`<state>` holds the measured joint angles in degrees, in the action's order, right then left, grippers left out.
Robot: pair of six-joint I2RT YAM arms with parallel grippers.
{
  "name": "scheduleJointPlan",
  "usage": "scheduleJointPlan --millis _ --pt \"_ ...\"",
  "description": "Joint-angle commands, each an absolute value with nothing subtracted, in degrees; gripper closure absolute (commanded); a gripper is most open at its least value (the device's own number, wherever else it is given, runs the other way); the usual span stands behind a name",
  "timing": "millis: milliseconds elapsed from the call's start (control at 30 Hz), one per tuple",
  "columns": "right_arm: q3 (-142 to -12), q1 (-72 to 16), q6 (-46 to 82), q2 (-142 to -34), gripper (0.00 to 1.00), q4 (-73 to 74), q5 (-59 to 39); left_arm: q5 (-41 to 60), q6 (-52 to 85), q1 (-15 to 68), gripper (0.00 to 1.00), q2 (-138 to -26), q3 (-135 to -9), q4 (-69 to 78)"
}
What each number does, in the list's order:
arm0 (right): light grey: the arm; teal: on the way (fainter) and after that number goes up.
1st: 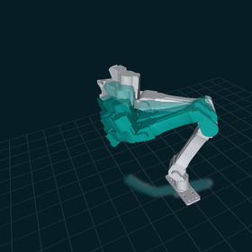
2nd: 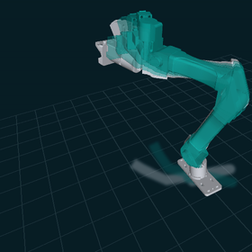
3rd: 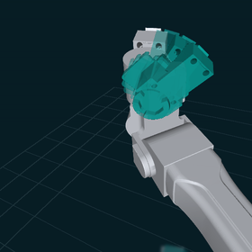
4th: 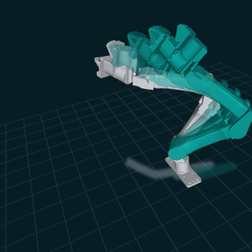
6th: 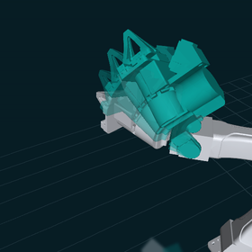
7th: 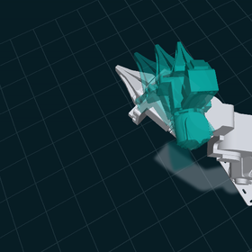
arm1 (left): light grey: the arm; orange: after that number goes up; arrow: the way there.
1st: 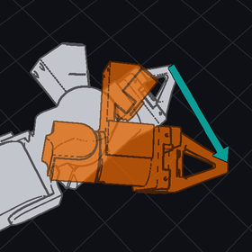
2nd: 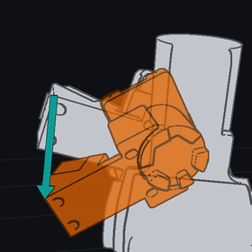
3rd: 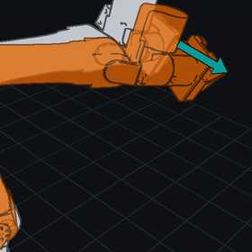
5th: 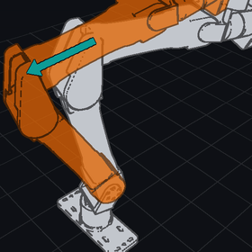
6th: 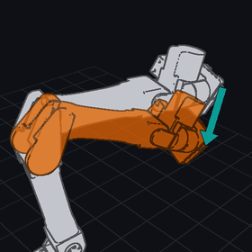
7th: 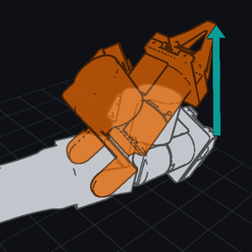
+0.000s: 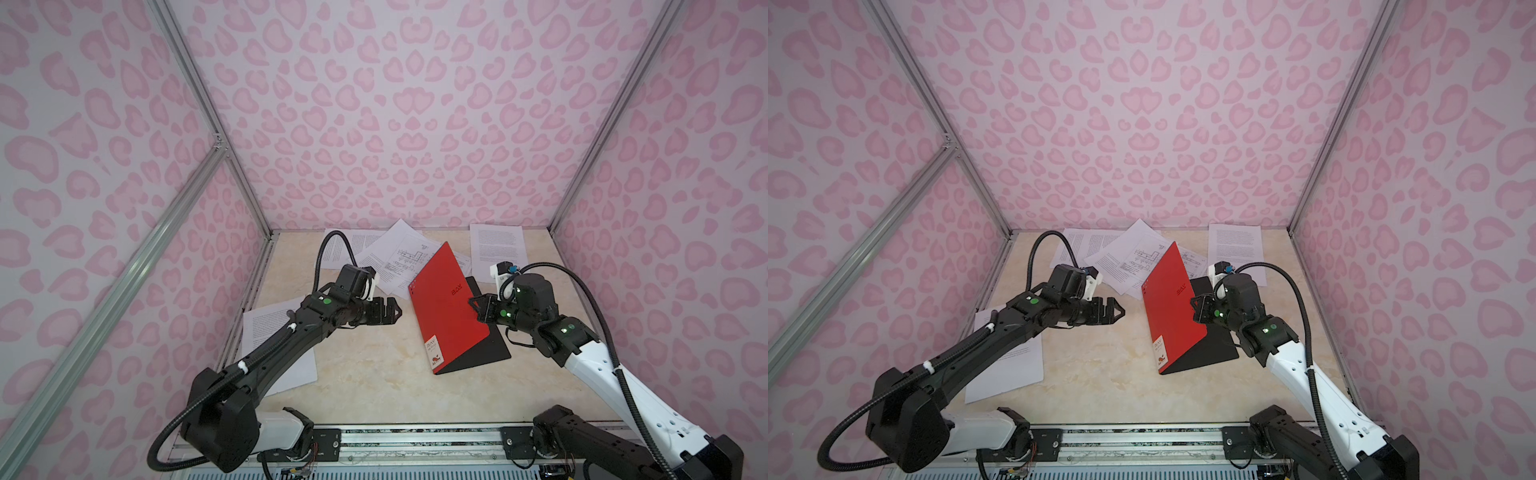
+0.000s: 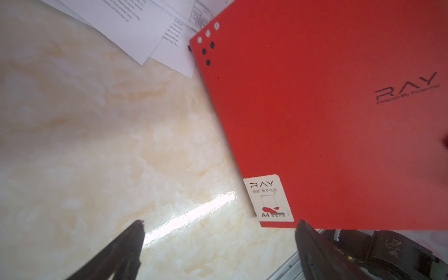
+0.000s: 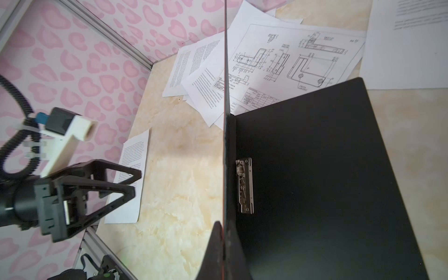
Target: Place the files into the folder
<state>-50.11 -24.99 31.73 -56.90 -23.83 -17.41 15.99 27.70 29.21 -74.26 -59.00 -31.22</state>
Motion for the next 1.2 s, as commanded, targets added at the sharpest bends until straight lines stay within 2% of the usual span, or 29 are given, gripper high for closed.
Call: scheduleJointPlan --millis 0,133,167,233,267,333,433,467,567,667,767,933,1167 --pt "-54.6 -28.4 28.5 -56.8 1.0 -32.6 -7.8 13.8 25.9 26.9 0.02 -70.7 -60.4 -37.1" --pt "-57.7 -36.7 31.2 -59.7 0.98 -32.6 -1.0 17.0 25.9 23.3 0.02 -68.3 -61.4 -38.8" --pt "-58.1 -39.7 32.2 -60.9 0.85 -30.6 -0.8 17.2 25.8 22.7 0.02 -67.9 -61.8 -39.4" --pt "-59.3 -45.2 33.2 -64.0 0.72 -25.8 -1.6 15.7 25.8 21.6 0.02 -67.1 -63.2 -41.0" --pt "-60.8 -47.9 33.5 -66.4 0.6 -23.5 -2.3 14.3 25.8 21.2 0.02 -66.7 -63.9 -42.2" --pt "-63.5 -50.8 33.6 -71.4 0.5 -17.6 -7.5 11.5 26.4 19.9 0.02 -65.9 -65.8 -44.3" --pt "-67.5 -52.5 33.2 -80.1 0.35 -6.5 -23.4 10.4 28.1 16.7 0.02 -63.3 -67.6 -45.8" --pt "-69.2 -52.6 32.4 -82.6 0.33 -4.8 -26.2 11.4 28.9 15.3 0.02 -62.2 -67.9 -45.8" --pt "-73.8 -50.4 28.9 -84.7 0.32 -13.1 -23.2 16.2 29.3 11.6 0.02 -59.6 -68.6 -45.7" --pt "-66.8 -44.2 30.9 -80.7 0.32 -13.5 -20.4 18.5 28.4 11.5 0.02 -57.5 -67.2 -44.9" --pt "-57.0 -36.6 31.6 -76.8 0.38 -14.8 -19.6 23.4 29.5 13.5 0.02 -57.6 -61.2 -40.4" --pt "-45.8 -28.9 28.8 -76.4 0.51 -15.0 -24.6 24.7 32.8 25.4 0.02 -67.1 -51.6 -31.4" --pt "-42.0 -28.8 27.2 -84.7 0.57 -11.0 -25.1 24.6 38.5 33.5 0.01 -83.0 -45.4 -18.0"
